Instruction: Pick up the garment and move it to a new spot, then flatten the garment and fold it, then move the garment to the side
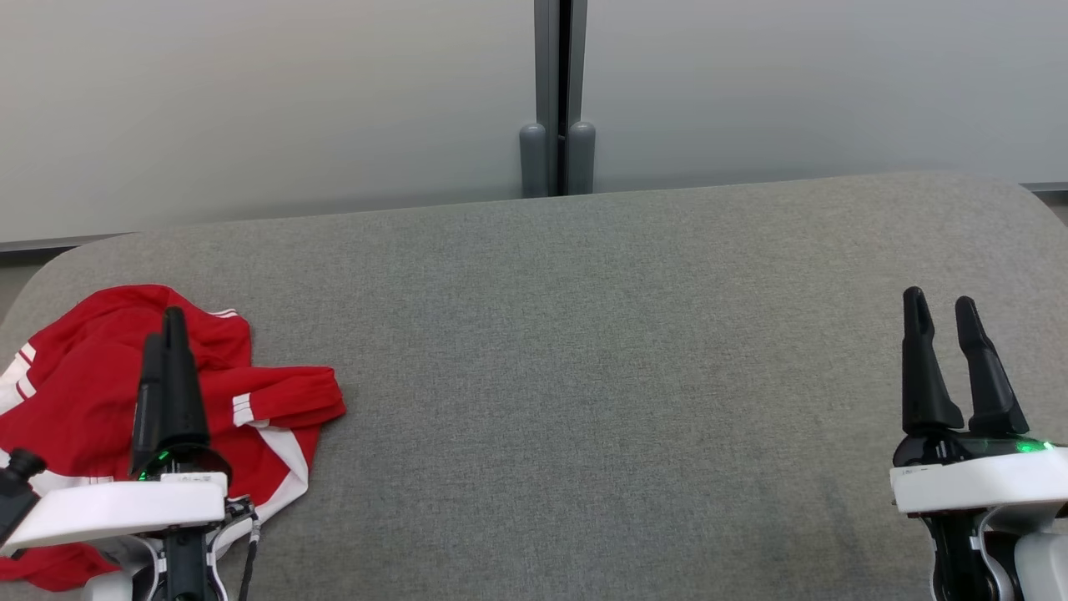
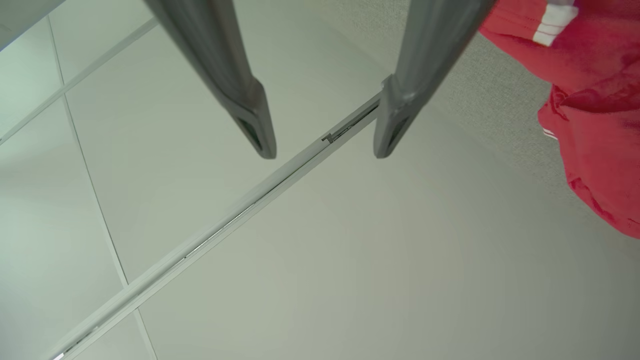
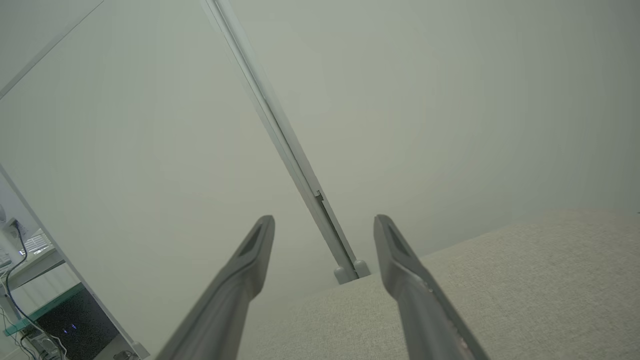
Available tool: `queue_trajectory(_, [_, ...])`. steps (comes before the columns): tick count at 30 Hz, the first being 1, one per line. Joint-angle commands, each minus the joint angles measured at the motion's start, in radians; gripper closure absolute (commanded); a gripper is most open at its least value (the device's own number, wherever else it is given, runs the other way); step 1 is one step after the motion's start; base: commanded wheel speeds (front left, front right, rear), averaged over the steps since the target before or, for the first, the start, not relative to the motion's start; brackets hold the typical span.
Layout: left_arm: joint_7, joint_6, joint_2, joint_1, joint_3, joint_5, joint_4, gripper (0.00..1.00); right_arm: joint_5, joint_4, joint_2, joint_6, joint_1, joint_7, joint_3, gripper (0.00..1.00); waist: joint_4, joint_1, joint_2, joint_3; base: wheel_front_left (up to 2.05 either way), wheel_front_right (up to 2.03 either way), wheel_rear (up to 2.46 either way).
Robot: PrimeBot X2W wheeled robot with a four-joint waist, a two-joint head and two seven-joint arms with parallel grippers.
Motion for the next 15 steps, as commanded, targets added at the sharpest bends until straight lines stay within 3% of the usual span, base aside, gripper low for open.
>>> queue_trajectory(1, [-0.008, 0.009, 0.007, -0.013, -0.011, 0.044, -0.028, 0.00, -0.042, -0.018, -0.016, 0.003, -0.024, -0.012, 0.010, 0.00, 0.000, 0.0000, 0.0000, 0.001, 0.00, 0.00, 0.00])
queue_trajectory(4, [-0.019, 0.048, 0.007, -0.010, -0.054, 0.158, -0.061, 0.00, -0.111, -0.024, -0.022, 0.003, -0.027, -0.024, 0.034, 0.00, 0.002, 0.0000, 0.0000, 0.005, 0.00, 0.00, 0.00])
queue_trajectory(7, [-0.025, 0.066, 0.007, -0.006, -0.076, 0.196, -0.069, 0.00, -0.139, -0.027, -0.025, 0.003, -0.028, -0.030, 0.044, 0.00, 0.003, 0.0000, 0.0000, 0.007, 0.00, 0.00, 0.00])
queue_trajectory(15, [-0.048, 0.113, 0.008, 0.004, -0.164, 0.430, -0.080, 0.00, -0.245, -0.036, -0.024, 0.003, -0.027, -0.052, 0.077, 0.00, 0.008, 0.0000, 0.0000, 0.011, 0.00, 0.00, 0.00])
